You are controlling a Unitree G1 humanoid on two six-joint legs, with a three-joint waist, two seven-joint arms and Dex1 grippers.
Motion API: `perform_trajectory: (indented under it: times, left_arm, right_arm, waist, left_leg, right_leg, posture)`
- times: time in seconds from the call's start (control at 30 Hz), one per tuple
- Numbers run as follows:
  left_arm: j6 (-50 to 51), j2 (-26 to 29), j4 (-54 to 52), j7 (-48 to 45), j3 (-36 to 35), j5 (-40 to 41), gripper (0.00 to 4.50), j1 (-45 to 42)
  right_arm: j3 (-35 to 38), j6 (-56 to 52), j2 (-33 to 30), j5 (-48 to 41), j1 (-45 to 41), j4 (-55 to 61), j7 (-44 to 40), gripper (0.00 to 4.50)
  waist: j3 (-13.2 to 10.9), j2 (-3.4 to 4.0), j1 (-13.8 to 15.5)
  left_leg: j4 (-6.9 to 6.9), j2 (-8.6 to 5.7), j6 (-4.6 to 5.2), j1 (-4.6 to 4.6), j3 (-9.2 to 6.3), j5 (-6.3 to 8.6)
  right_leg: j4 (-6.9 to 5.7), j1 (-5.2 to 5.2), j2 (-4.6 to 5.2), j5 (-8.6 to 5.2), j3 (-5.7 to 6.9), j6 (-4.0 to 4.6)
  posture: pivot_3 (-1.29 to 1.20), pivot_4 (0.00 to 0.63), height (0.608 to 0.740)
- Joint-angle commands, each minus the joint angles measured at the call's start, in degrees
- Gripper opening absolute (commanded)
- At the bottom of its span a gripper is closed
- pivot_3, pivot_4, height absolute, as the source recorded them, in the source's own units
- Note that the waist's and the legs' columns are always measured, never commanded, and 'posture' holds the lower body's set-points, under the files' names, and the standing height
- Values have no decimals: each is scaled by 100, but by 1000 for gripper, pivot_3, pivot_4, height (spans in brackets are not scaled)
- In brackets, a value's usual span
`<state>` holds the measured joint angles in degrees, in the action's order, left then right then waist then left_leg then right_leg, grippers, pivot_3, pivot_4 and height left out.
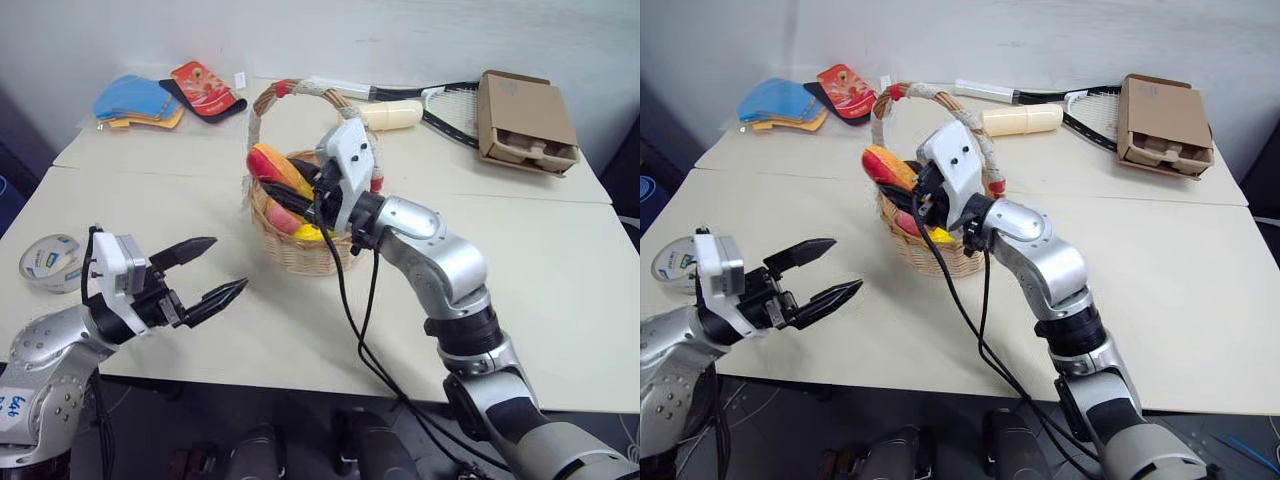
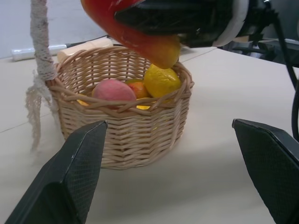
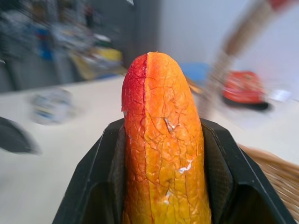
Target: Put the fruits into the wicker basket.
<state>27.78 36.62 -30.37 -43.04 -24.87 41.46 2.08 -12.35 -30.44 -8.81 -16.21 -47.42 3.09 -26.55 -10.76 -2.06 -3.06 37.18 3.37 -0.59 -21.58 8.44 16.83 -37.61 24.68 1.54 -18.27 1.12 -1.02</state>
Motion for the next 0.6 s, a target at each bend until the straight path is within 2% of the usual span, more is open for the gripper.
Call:
perform_trajectory:
  times: [0.03,0.13,0.2,0.3,0.4,0.5,0.6]
  left_arm:
    - [-61,18,-290,112,-198,177,4500,88]
    - [-69,54,-303,149,-235,216,4500,105]
    - [-71,81,-300,159,-244,236,4500,93]
    - [-82,135,-263,146,-243,249,4500,31]
    - [-96,181,-238,109,-260,270,4500,25]
    - [-91,238,-238,79,-320,322,4500,40]
    - [-81,268,-259,88,-364,361,4500,59]
  right_arm:
    - [81,127,-12,120,-36,15,-17,2659]
    - [53,360,-13,273,24,14,-66,3678]
    - [46,512,-43,62,93,186,-492,4422]
    - [381,663,-389,-1134,531,1021,-1948,4473]
    - [785,-251,-1278,-2208,1065,1523,-2874,4473]
    - [1083,-361,-2337,-2158,1423,1266,-3437,4473]
    - [1300,243,-2740,-1671,1188,273,-3507,4473]
  waist:
    - [0,0,-18]
    - [0,1,-53]
    - [-1,1,-65]
    - [-1,1,-36]
    - [-1,1,2]
    - [-1,0,32]
    - [-2,3,-37]
  left_leg:
    - [-2,0,0,1,0,1]
    - [-9,2,-6,7,0,-2]
    - [-13,3,-14,14,-1,-7]
    - [-20,3,-15,21,-4,-7]
    - [-16,3,-3,23,-5,2]
    - [-5,1,36,25,-6,25]
    - [2,-8,54,30,2,30]
  right_leg:
    - [2,-1,0,0,0,0]
    - [-5,3,-6,-1,-1,0]
    - [-14,2,-8,-2,-1,2]
    - [-19,-2,-11,-2,0,3]
    - [-14,-12,-9,-1,1,1]
    - [0,-27,0,5,2,-9]
    - [4,-30,6,10,-5,-9]
  posture:
    - [0,150,740]
    - [0,150,740]
    - [0,150,740]
    - [0,150,740]
    - [0,150,740]
    - [0,150,740]
    - [0,150,740]
